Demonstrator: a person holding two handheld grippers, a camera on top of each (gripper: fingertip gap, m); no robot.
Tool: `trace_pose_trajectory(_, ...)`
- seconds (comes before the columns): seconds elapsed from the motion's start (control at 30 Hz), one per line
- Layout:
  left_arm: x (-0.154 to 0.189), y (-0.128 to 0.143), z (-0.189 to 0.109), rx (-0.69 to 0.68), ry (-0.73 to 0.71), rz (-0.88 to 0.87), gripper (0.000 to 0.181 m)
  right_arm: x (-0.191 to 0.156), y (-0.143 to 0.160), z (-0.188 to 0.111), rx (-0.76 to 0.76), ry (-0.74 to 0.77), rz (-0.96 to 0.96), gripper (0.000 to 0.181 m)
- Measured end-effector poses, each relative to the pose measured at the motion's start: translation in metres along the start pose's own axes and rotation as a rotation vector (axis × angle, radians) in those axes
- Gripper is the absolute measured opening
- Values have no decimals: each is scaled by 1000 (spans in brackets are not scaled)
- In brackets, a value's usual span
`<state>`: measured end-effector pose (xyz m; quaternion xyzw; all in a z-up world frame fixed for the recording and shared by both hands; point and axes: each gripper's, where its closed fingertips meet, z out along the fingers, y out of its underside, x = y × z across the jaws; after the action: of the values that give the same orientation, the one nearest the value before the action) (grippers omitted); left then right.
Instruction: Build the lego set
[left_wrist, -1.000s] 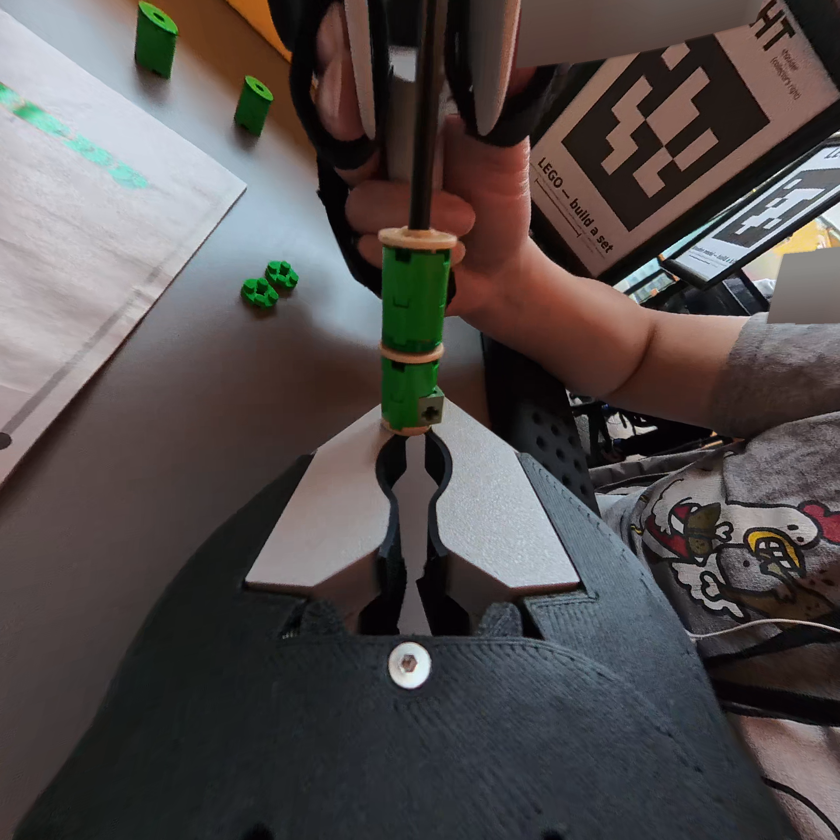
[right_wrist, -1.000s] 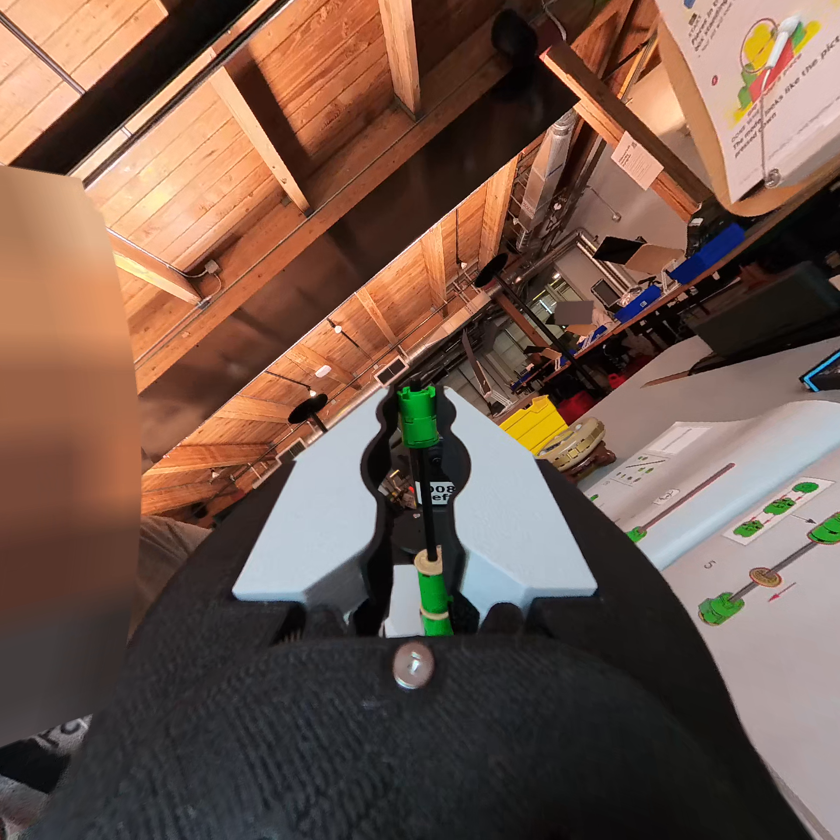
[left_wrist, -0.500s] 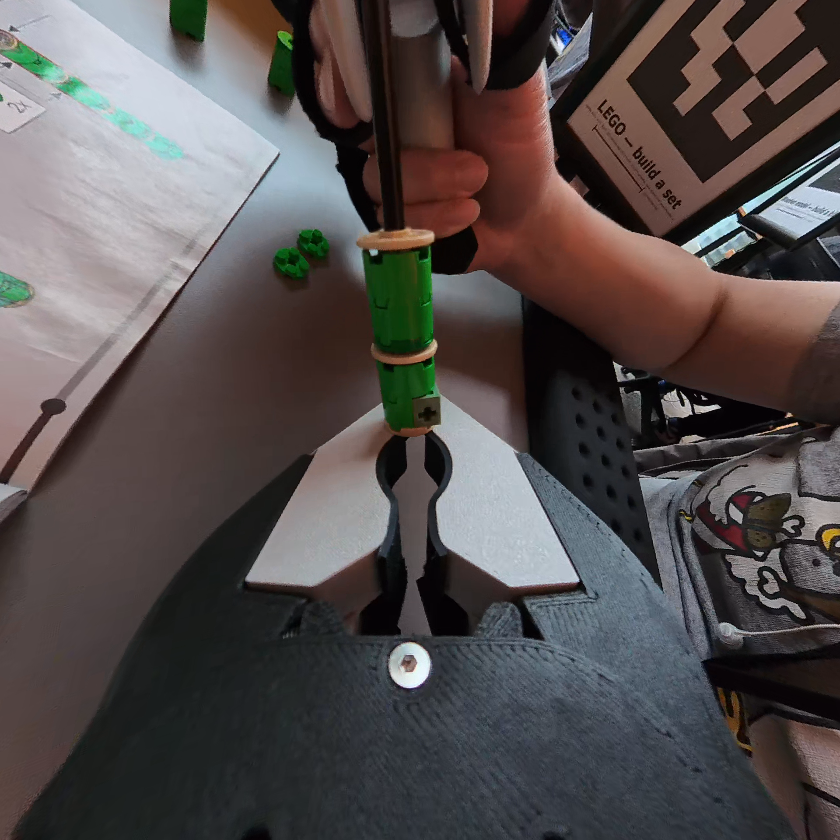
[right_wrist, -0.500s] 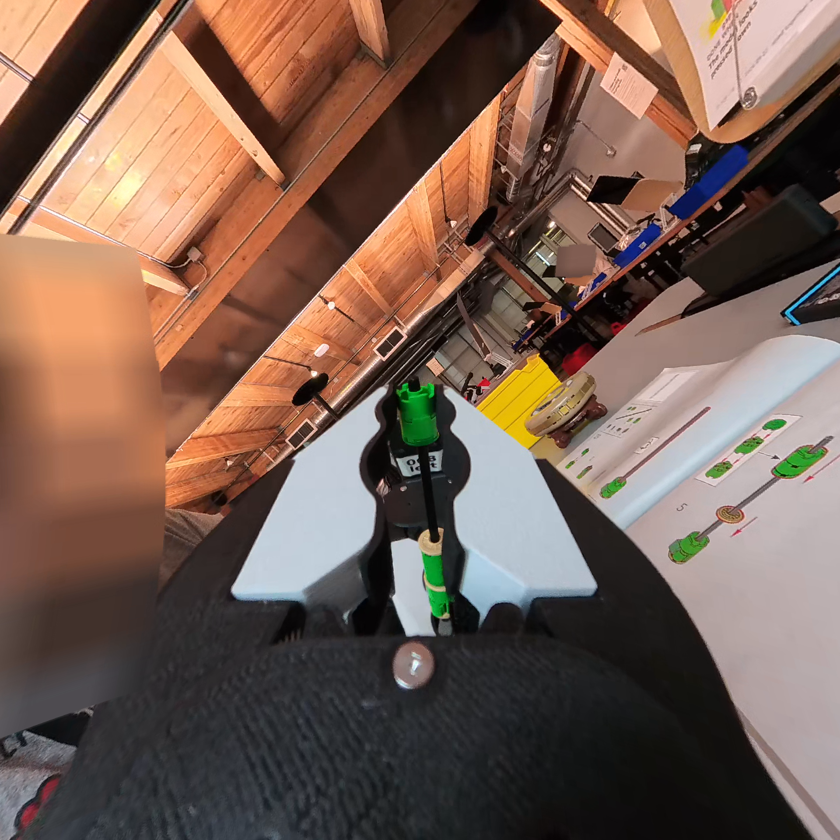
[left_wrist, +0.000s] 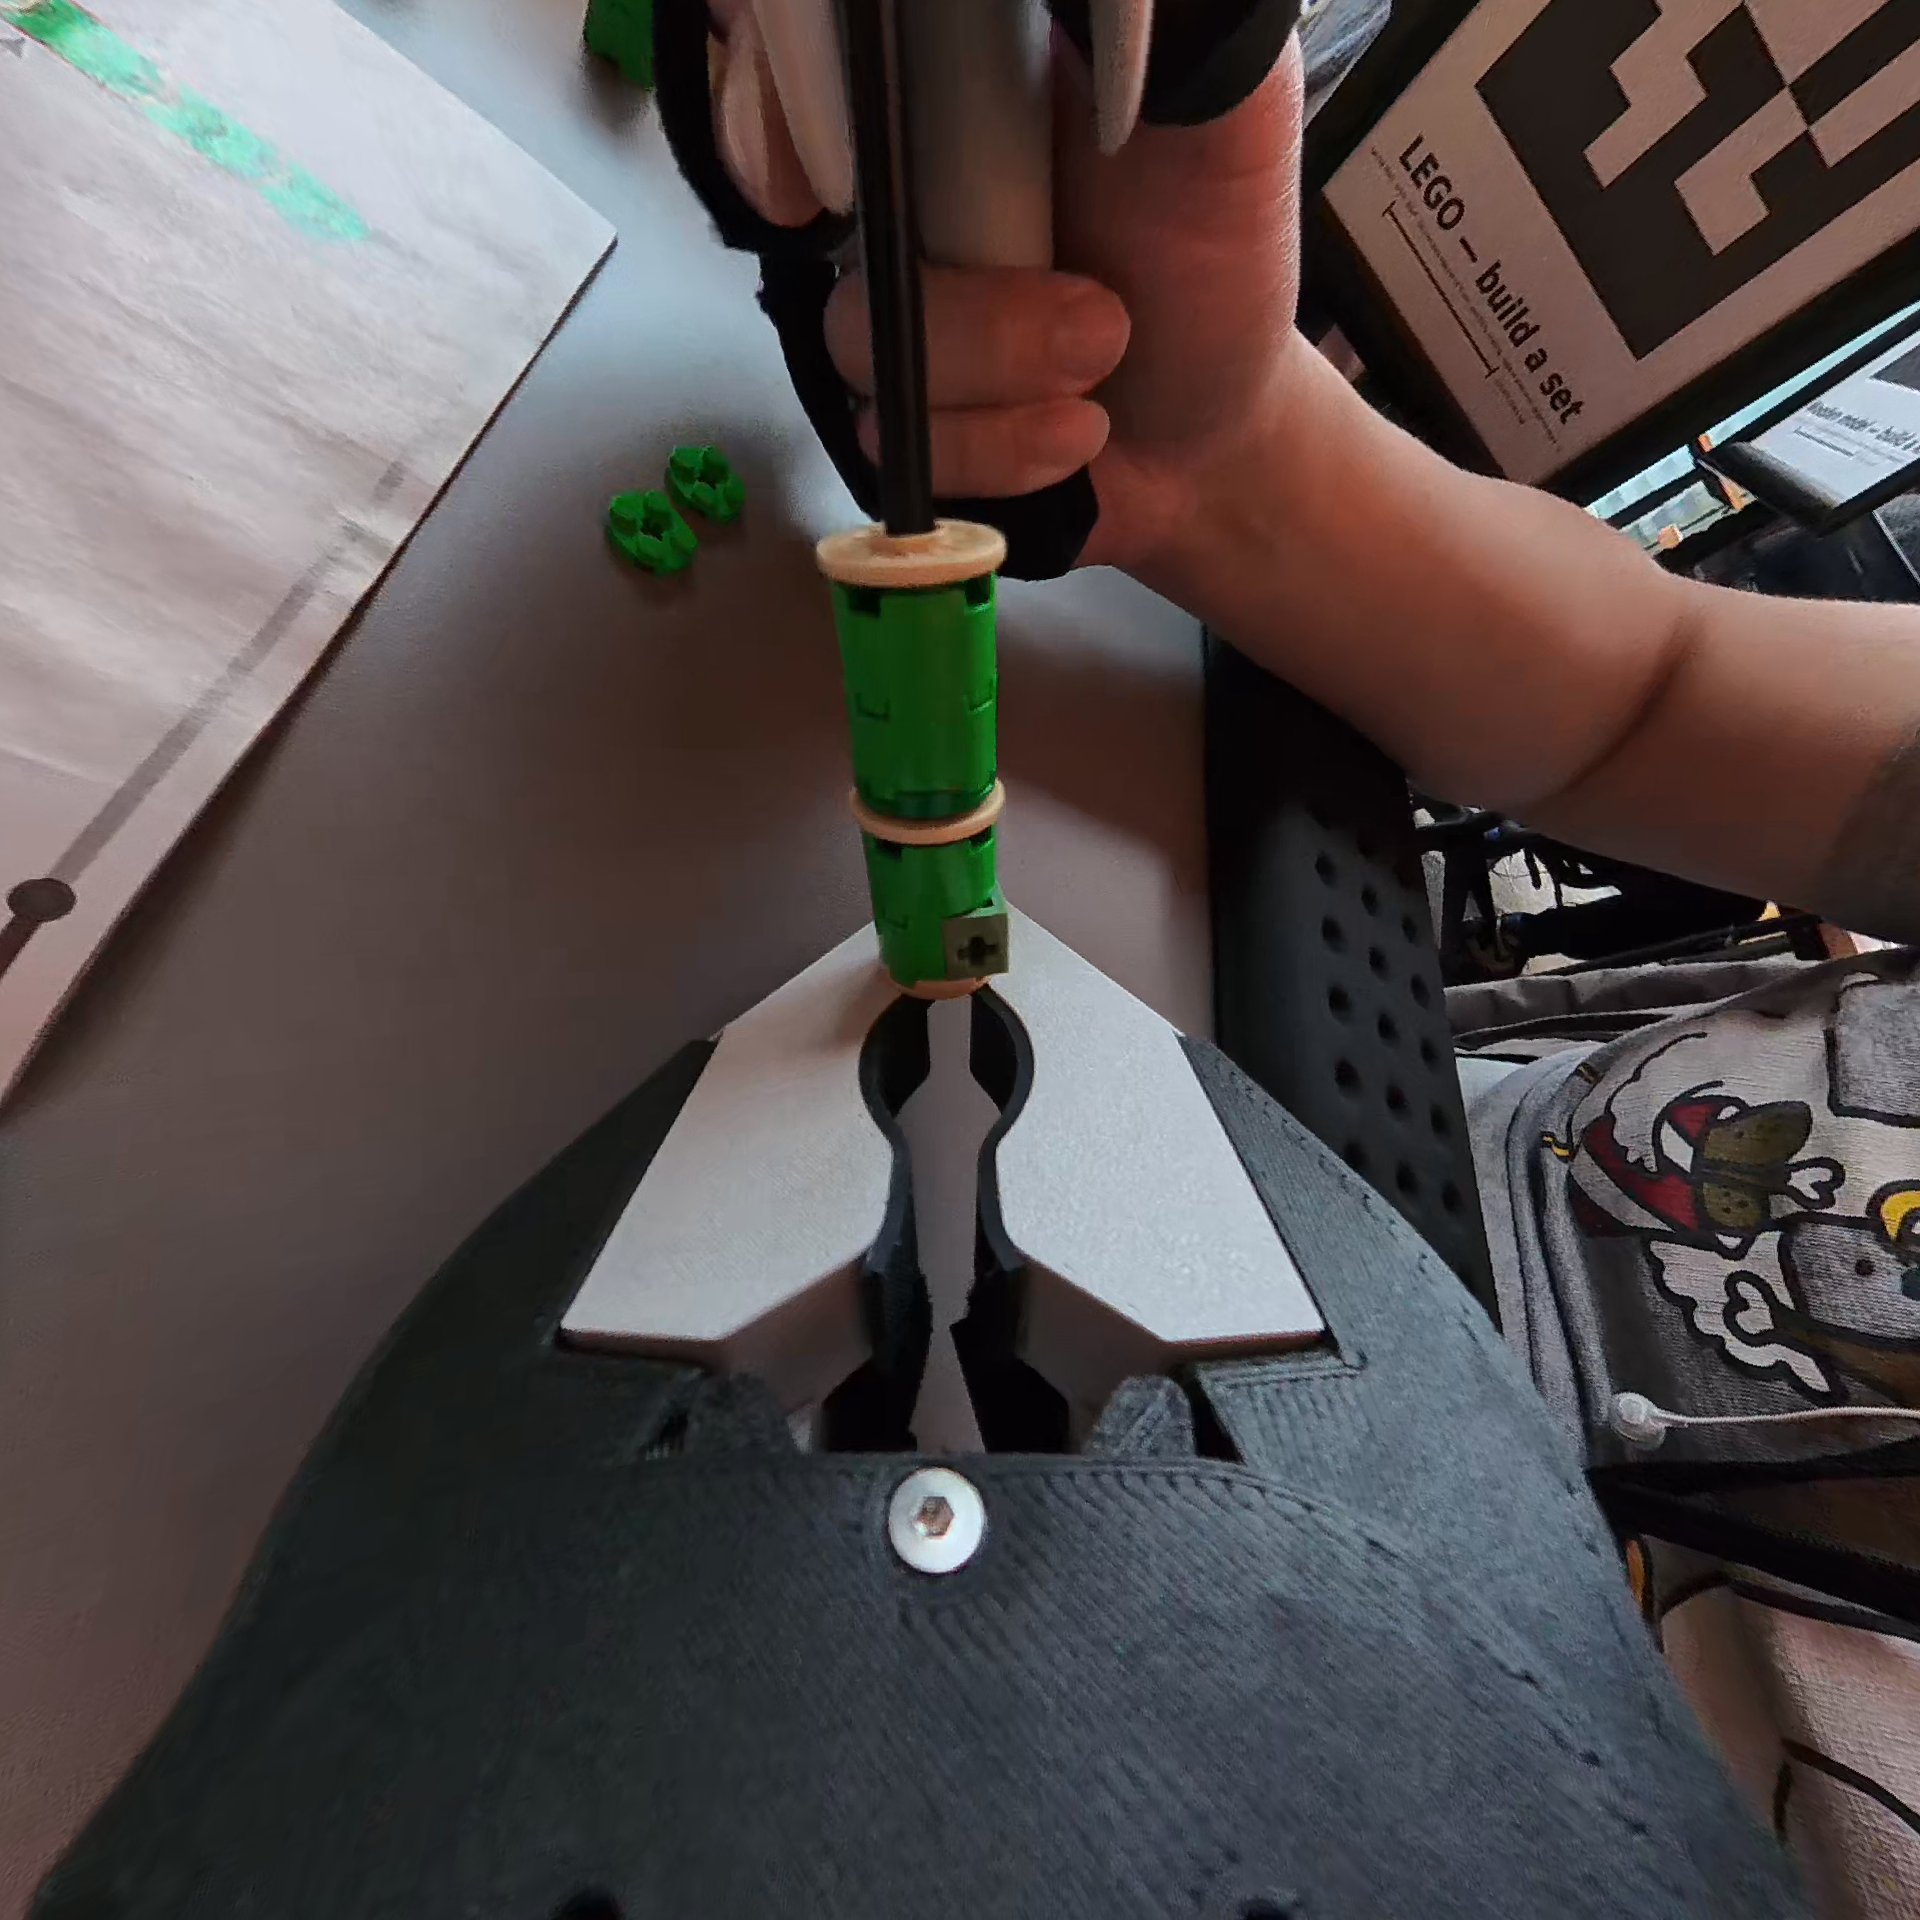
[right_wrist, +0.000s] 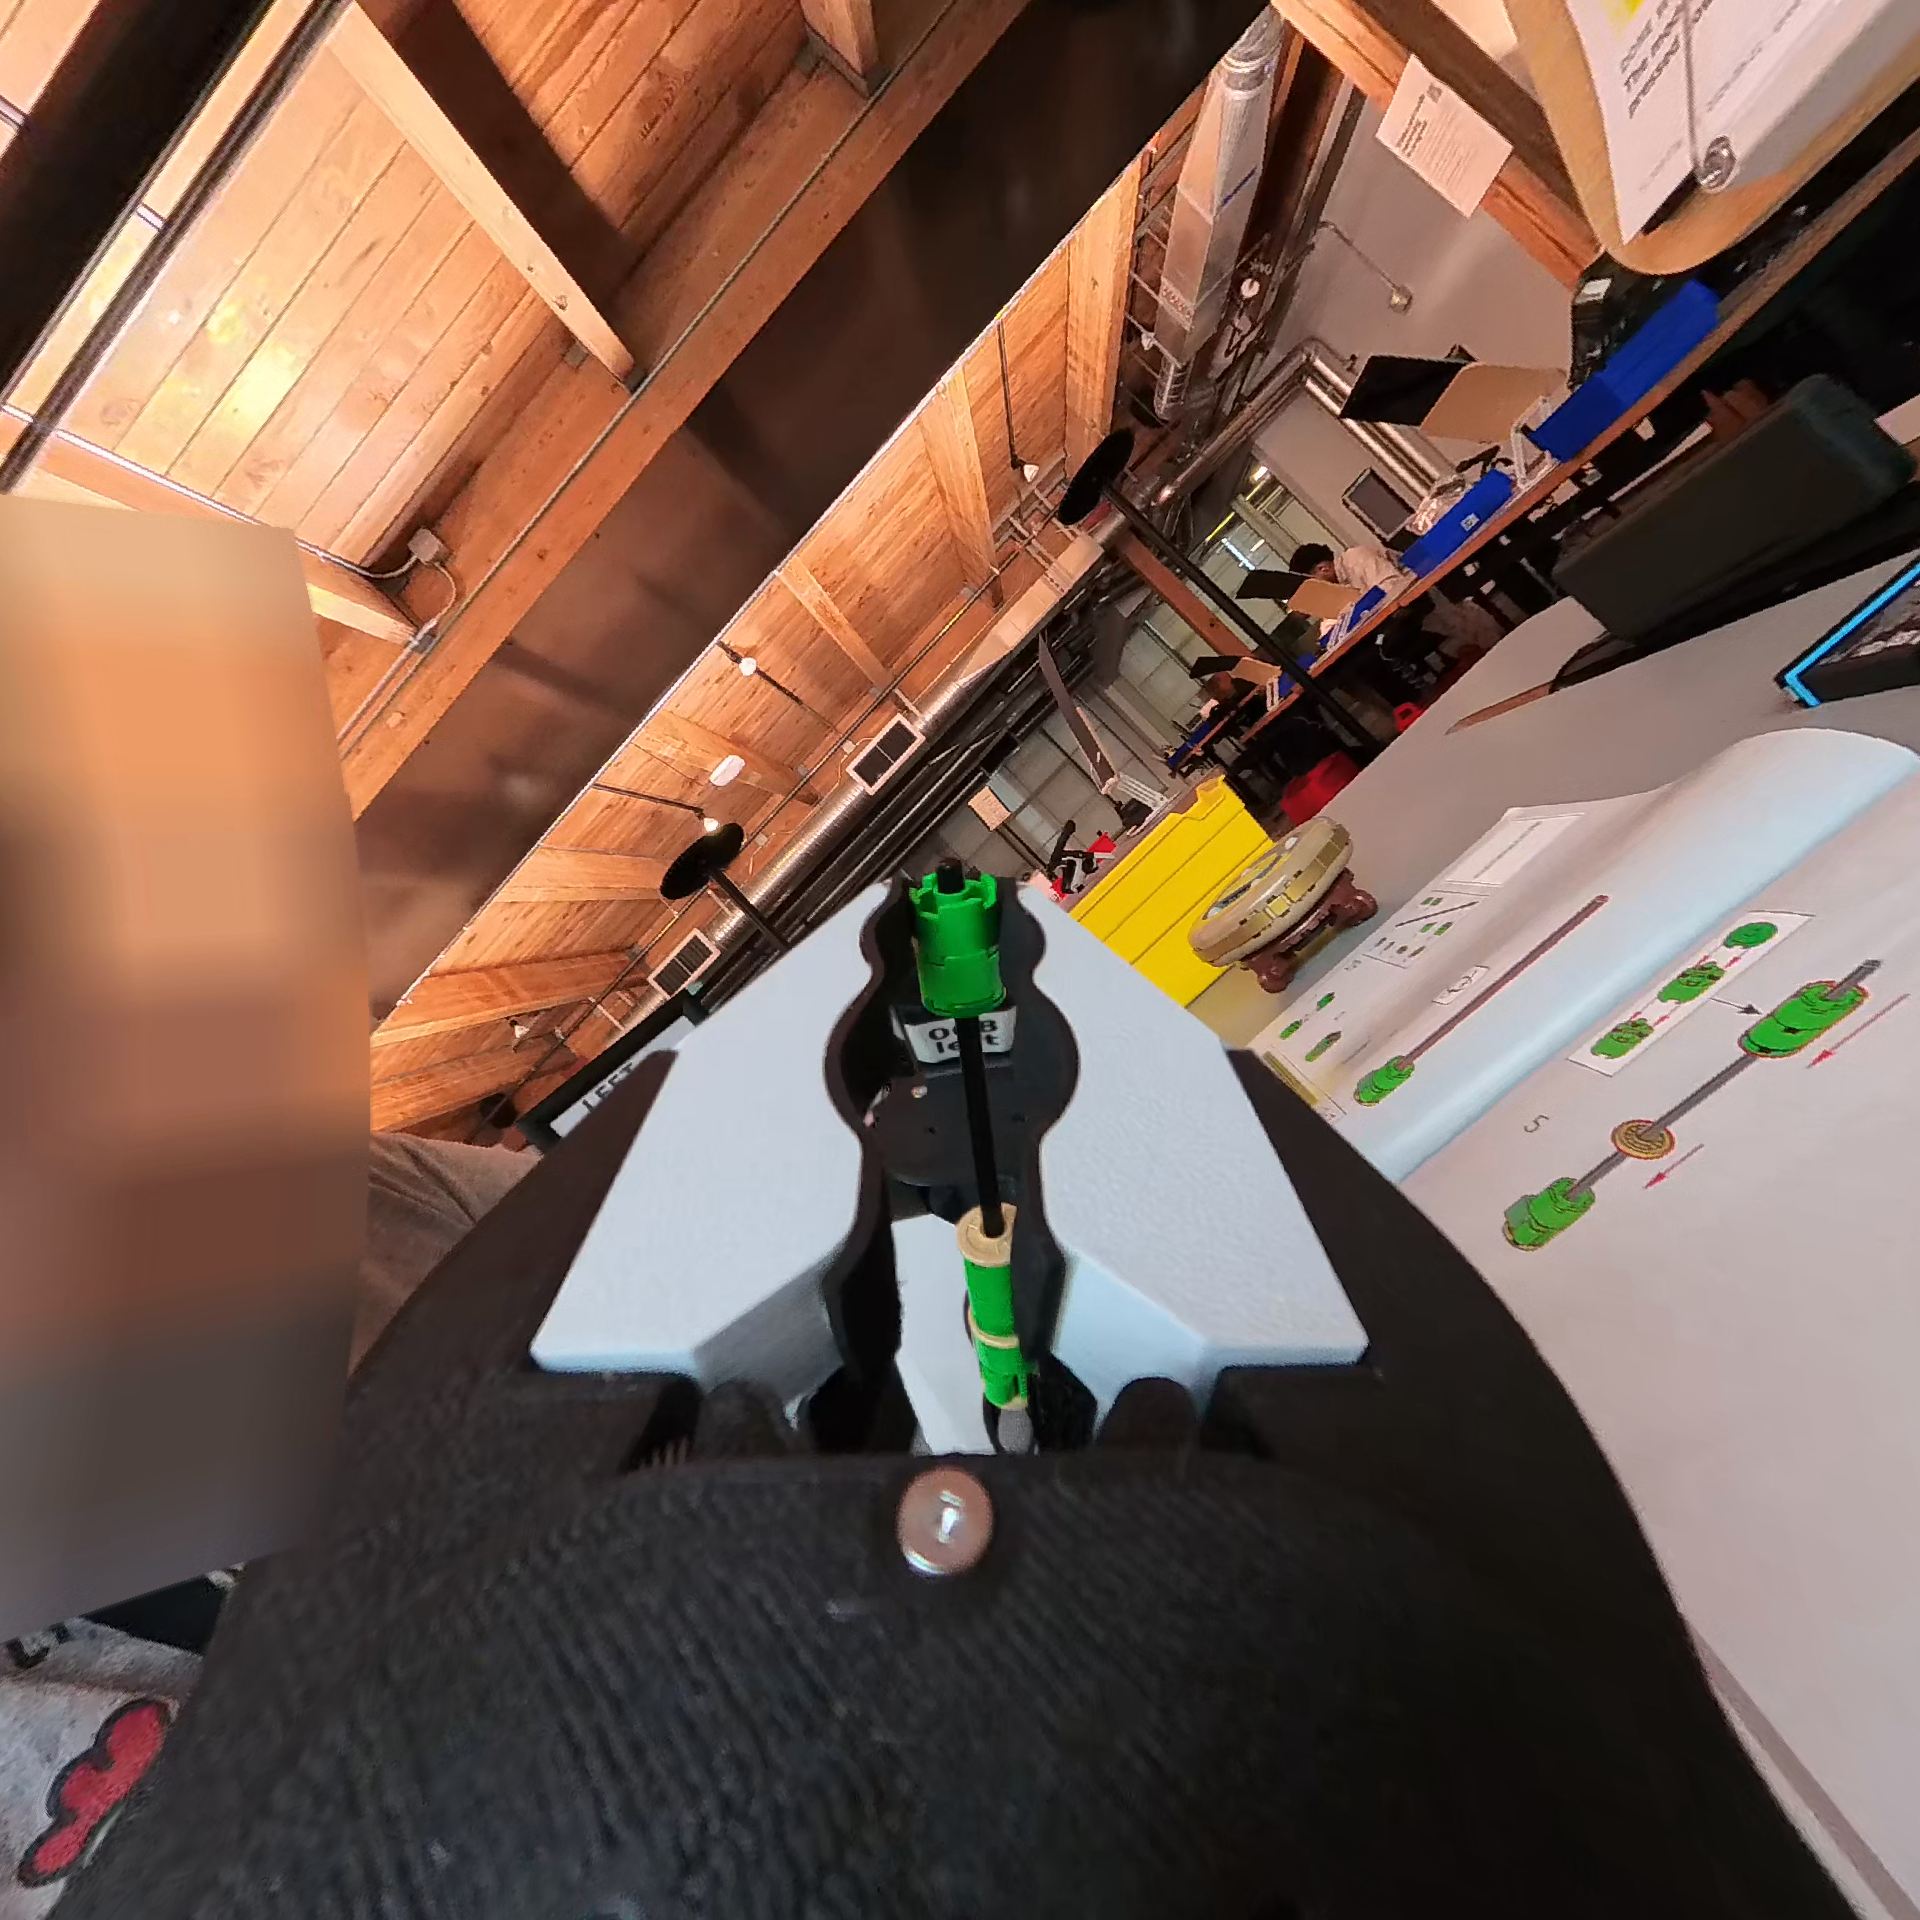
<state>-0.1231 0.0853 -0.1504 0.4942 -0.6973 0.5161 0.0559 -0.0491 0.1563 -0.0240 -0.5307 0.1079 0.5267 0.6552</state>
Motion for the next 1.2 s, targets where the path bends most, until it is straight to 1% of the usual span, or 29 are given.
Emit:
trace_pose_trajectory(0.27,1,-3,-3,24,45,-48,0,-10,-1,0,-11,-34,-31,14)
trace_pose_trajectory(0.33,2,-7,-6,51,64,-60,0,-15,-3,1,0,-58,-28,14)
trace_pose_trajectory(0.37,2,-7,-6,57,72,-65,3,-15,-4,1,9,-56,-31,14)
trace_pose_trajectory(0.43,5,-6,-5,47,88,-62,27,-17,-7,1,22,-57,-44,14)
trace_pose_trajectory(0.5,10,-9,-4,58,105,-37,32,-19,-9,1,39,-64,-48,14)
trace_pose_trajectory(0.6,18,-21,-6,134,128,-3,31,-22,-11,2,59,-79,-49,14)
trace_pose_trajectory(0.63,19,-23,-6,144,130,4,27,-22,-10,3,59,-81,-48,14)
trace_pose_trajectory(0.67,20,-23,-6,148,130,12,17,-23,-10,3,60,-88,-39,15)
trace_pose_trajectory(0.7,20,-24,-7,152,126,19,11,-23,-10,3,65,-92,-33,15)
trace_pose_trajectory(0.93,21,-23,-8,153,119,44,9,-23,-9,4,39,-80,-61,14)
trace_pose_trajectory(1.07,21,-24,-11,163,117,50,9,-20,-12,4,36,-45,-85,29)
trace_pose_trajectory(1.2,22,-24,-10,162,124,43,8,-21,-21,-1,85,-47,-86,21)
